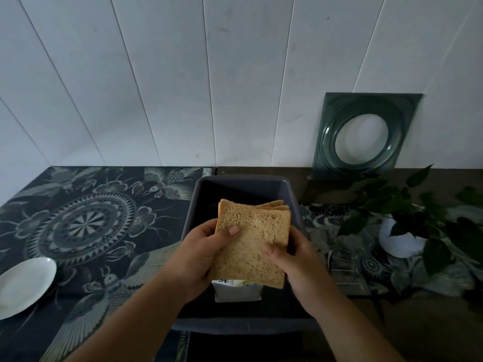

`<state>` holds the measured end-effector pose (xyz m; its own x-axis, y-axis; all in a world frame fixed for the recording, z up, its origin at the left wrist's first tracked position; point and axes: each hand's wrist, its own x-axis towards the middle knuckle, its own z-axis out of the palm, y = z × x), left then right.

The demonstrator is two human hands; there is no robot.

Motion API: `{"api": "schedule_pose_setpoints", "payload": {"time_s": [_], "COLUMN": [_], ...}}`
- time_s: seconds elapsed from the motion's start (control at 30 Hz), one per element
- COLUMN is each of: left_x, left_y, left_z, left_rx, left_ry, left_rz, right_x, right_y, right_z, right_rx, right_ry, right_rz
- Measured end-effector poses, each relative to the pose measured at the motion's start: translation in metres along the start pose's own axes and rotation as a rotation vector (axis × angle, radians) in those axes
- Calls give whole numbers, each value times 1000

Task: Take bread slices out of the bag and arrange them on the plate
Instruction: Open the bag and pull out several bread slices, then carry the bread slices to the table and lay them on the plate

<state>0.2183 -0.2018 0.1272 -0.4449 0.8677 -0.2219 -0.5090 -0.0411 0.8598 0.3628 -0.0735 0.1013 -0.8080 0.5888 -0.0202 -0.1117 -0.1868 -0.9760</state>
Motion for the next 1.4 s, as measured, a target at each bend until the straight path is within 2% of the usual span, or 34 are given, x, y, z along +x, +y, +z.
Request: {"api": "schedule_pose_setpoints", "payload": {"time_s": [0.17, 0.3, 0.5, 0.73, 1.0, 1.2, 1.4], "left_x": [-8, -12, -14, -22, -75, -170, -285], "left_y": [-24, -44, -59, -64, -77, -96, -125], "left_z": [-11, -19, -18, -9, -39, -79, -114], "left_rx": [-38, -74, -72, -48, -154, -232, -331], "left_ry": [-66, -4, 112, 184, 439, 725, 962], "left_rz": [-117, -198, -167, -155, -83, 17, 139], "right_x": [-6, -10, -15, -18, -5, -13, -61], "right_y": [17, 27, 34, 33, 51, 86, 115], "right_z": [-7, -16, -29, -36, 2, 90, 193], "right_rx": [24, -8, -67, -122, -162, -246, -323], "right_ry": [31, 24, -19, -43, -310, -577, -883], "right_rz": [125, 231, 330, 318, 373, 466, 543]}}
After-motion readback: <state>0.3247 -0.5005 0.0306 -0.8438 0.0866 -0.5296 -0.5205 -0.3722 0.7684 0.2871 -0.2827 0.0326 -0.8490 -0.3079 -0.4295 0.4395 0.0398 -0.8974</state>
